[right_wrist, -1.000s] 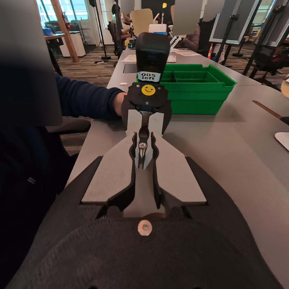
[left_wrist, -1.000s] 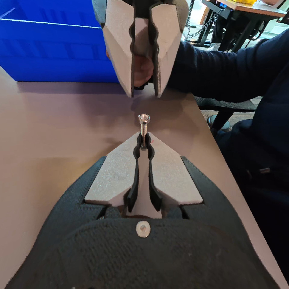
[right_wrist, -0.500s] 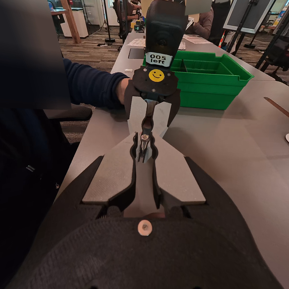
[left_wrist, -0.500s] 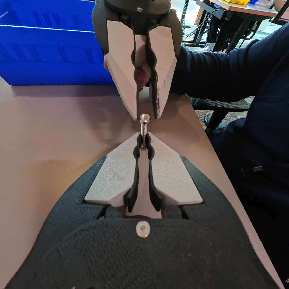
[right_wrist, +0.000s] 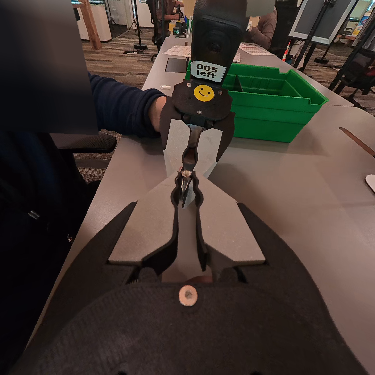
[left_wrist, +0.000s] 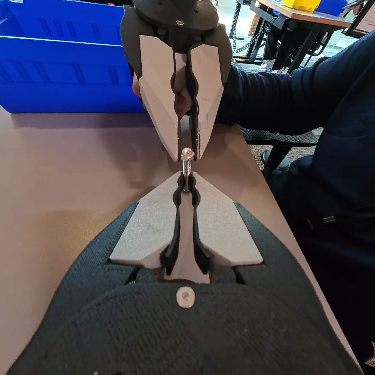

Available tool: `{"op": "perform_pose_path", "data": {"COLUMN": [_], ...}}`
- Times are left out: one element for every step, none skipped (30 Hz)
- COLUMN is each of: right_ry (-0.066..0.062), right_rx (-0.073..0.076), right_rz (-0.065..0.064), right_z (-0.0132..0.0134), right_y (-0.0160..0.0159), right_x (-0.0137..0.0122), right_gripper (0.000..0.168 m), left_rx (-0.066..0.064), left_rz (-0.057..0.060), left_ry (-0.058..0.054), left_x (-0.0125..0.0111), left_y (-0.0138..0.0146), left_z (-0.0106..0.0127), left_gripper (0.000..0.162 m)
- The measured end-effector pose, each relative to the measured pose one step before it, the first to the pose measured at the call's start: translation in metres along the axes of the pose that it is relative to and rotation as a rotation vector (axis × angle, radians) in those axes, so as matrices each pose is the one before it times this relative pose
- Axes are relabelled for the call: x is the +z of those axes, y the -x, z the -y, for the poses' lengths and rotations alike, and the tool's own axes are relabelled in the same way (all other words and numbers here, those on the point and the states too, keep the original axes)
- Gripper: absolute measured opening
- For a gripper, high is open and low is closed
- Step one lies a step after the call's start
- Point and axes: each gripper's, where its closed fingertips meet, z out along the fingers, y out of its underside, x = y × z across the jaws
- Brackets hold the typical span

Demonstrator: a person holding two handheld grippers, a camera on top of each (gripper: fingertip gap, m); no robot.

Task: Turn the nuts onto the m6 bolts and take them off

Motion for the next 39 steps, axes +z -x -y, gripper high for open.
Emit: {"op": "perform_pose_path", "data": {"right_ry": [-0.0020, -0.0021, -0.0019, -0.0014, -0.0021, -0.0025, -0.0024, -0.0014, 0.0018, 0.0039, 0.0035, 0.0020, 0.0004, 0.0000, 0.0003, 0.0000, -0.0009, -0.0008, -0.0008, -0.0024, -0.0042, -0.0035, -0.0028, -0.0028, -0.0041, -0.0071, -0.0095, -0.0098, -0.0080, -0.0031, 0.0026, 0.0075, 0.0074, 0.0056, 0.0046, 0.0037, 0.0053, 0.0068, 0.0074], "right_rx": [0.0003, -0.0004, 0.0001, 0.0007, -0.0005, -0.0028, -0.0036, -0.0039, -0.0030, -0.0005, 0.0007, -0.0007, -0.0025, -0.0007, 0.0010, 0.0012, 0.0000, -0.0006, 0.0005, 0.0016, 0.0020, 0.0029, 0.0056, 0.0078, 0.0072, 0.0080, 0.0113, 0.0137, 0.0143, 0.0100, 0.0037, 0.0012, 0.0010, 0.0029, 0.0032, 0.0030, 0.0028, 0.0031, 0.0033], "right_rz": [-0.0006, -0.0006, -0.0010, -0.0008, -0.0005, 0.0007, 0.0018, 0.0023, 0.0009, 0.0007, 0.0001, -0.0010, -0.0010, 0.0003, -0.0004, -0.0001, -0.0006, -0.0025, -0.0051, -0.0070, -0.0068, -0.0068, -0.0099, -0.0118, -0.0093, -0.0070, -0.0098, -0.0126, -0.0144, -0.0151, -0.0144, -0.0123, -0.0119, -0.0115, -0.0137, -0.0166, -0.0171, -0.0175, -0.0194], "right_z": [0.00038, 0.00039, 0.00036, 0.00031, 0.00049, 0.00059, 0.00052, 0.00026, -0.00023, -0.00067, -0.00060, -0.00039, -0.00005, 0.00010, -0.00009, -0.00003, 0.00012, 0.00009, 0.00017, 0.00052, 0.00069, 0.00060, 0.00030, 0.00034, 0.00049, 0.00096, 0.00147, 0.00143, 0.00106, 0.00035, -0.00044, -0.00126, -0.00118, -0.00097, -0.00072, -0.00053, -0.00079, -0.00089, -0.00113], "right_y": [-0.00006, -0.00011, -0.00023, -0.00019, 0.00002, 0.00044, 0.00070, 0.00077, 0.00043, 0.00018, 0.00005, -0.00006, 0.00003, 0.00012, -0.00027, -0.00012, -0.00009, -0.00036, -0.00074, -0.00111, -0.00103, -0.00123, -0.00177, -0.00241, -0.00205, -0.00171, -0.00238, -0.00294, -0.00321, -0.00301, -0.00261, -0.00192, -0.00182, -0.00179, -0.00206, -0.00255, -0.00266, -0.00252, -0.00254], "right_x": [-0.00022, -0.00021, -0.00026, -0.00020, -0.00029, -0.00022, -0.00005, 0.00015, 0.00019, 0.00036, 0.00045, 0.00016, -0.00011, -0.00008, -0.00012, -0.00007, 0.00006, -0.00003, -0.00009, -0.00020, -0.00037, -0.00030, -0.00030, -0.00038, -0.00045, -0.00047, -0.00081, -0.00074, -0.00060, -0.00041, 0.00002, 0.00038, 0.00061, 0.00061, 0.00066, 0.00058, 0.00069, 0.00100, 0.00103], "right_gripper": [0.008, 0.009, 0.011, 0.012, 0.013, 0.013, 0.013, 0.012, 0.010, 0.009, 0.008, 0.008, 0.007, 0.007, 0.007, 0.007, 0.007, 0.006, 0.006, 0.006, 0.006, 0.006, 0.006, 0.006, 0.006, 0.006, 0.006, 0.006, 0.006, 0.007, 0.007, 0.007, 0.006, 0.007, 0.007, 0.006, 0.007, 0.007, 0.007], "left_rx": [0.0014, 0.0003, -0.0008, -0.0014, -0.0003, 0.0014, 0.0005, 0.0001, -0.0004, -0.0001, 0.0006, 0.0013, 0.0012, -0.0001, -0.0001, -0.0006, -0.0007, 0.0006, 0.0020, 0.0026, 0.0024, 0.0020, 0.0043, 0.0061, 0.0050, 0.0051, 0.0065, 0.0052, 0.0039, 0.0068, 0.0130, 0.0146, 0.0066, -0.0044, -0.0133, -0.0147, -0.0154, -0.0138, -0.0120], "left_rz": [0.0002, -0.0001, -0.0011, -0.0004, 0.0011, -0.0002, -0.0016, 0.0006, -0.0004, -0.0015, -0.0001, 0.0008, -0.0018, -0.0006, 0.0011, 0.0005, -0.0001, 0.0020, 0.0059, 0.0093, 0.0090, 0.0085, 0.0146, 0.0220, 0.0209, 0.0174, 0.0226, 0.0291, 0.0340, 0.0377, 0.0386, 0.0334, 0.0247, 0.0133, 0.0073, 0.0092, 0.0099, 0.0109, 0.0157], "left_ry": [0.0015, -0.0002, -0.0011, -0.0004, 0.0016, 0.0003, -0.0005, -0.0007, 0.0008, 0.0009, 0.0009, 0.0026, 0.0012, -0.0005, 0.0004, 0.0003, -0.0010, -0.0009, -0.0002, -0.0018, -0.0049, -0.0042, -0.0028, -0.0030, -0.0035, -0.0055, -0.0081, -0.0071, -0.0038, 0.0015, 0.0076, 0.0133, 0.0129, 0.0076, 0.0028, -0.0011, 0.0005, 0.0022, 0.0029], "left_x": [0.00008, 0.00000, -0.00005, 0.00001, 0.00000, 0.00002, -0.00002, 0.00013, 0.00005, 0.00009, 0.00007, 0.00019, 0.00020, 0.00013, -0.00003, -0.00010, -0.00010, -0.00008, -0.00010, -0.00025, -0.00039, -0.00028, -0.00016, -0.00004, -0.00006, -0.00005, -0.00013, -0.00028, -0.00005, 0.00034, 0.00062, 0.00079, 0.00078, 0.00062, 0.00048, 0.00031, 0.00042, 0.00057, 0.00089], "left_y": [-0.00010, -0.00009, -0.00019, 0.00007, 0.00021, -0.00024, -0.00029, -0.00003, -0.00002, -0.00032, 0.00001, -0.00007, -0.00042, -0.00011, 0.00014, 0.00014, 0.00008, 0.00024, 0.00075, 0.00129, 0.00130, 0.00110, 0.00203, 0.00296, 0.00277, 0.00210, 0.00263, 0.00347, 0.00409, 0.00428, 0.00409, 0.00328, 0.00264, 0.00185, 0.00174, 0.00231, 0.00240, 0.00226, 0.00260], "left_z": [-0.00026, 0.00001, 0.00021, -0.00003, -0.00016, -0.00006, 0.00014, 0.00012, -0.00006, -0.00029, -0.00018, -0.00035, -0.00018, 0.00011, -0.00006, -0.00006, 0.00008, 0.00016, 0.00018, 0.00051, 0.00102, 0.00076, 0.00077, 0.00083, 0.00079, 0.00121, 0.00192, 0.00188, 0.00162, 0.00090, -0.00013, -0.00115, -0.00150, -0.00125, -0.00093, -0.00049, -0.00081, -0.00099, -0.00110], "left_gripper": [0.003, 0.003, 0.003, 0.003, 0.003, 0.003, 0.003, 0.003, 0.003, 0.003, 0.003, 0.003, 0.003, 0.003, 0.003, 0.003, 0.003, 0.003, 0.003, 0.003, 0.003, 0.003, 0.003, 0.003, 0.003, 0.002, 0.002, 0.002, 0.002, 0.002, 0.003, 0.002, 0.003, 0.002, 0.003, 0.003, 0.003, 0.003, 0.003]}}
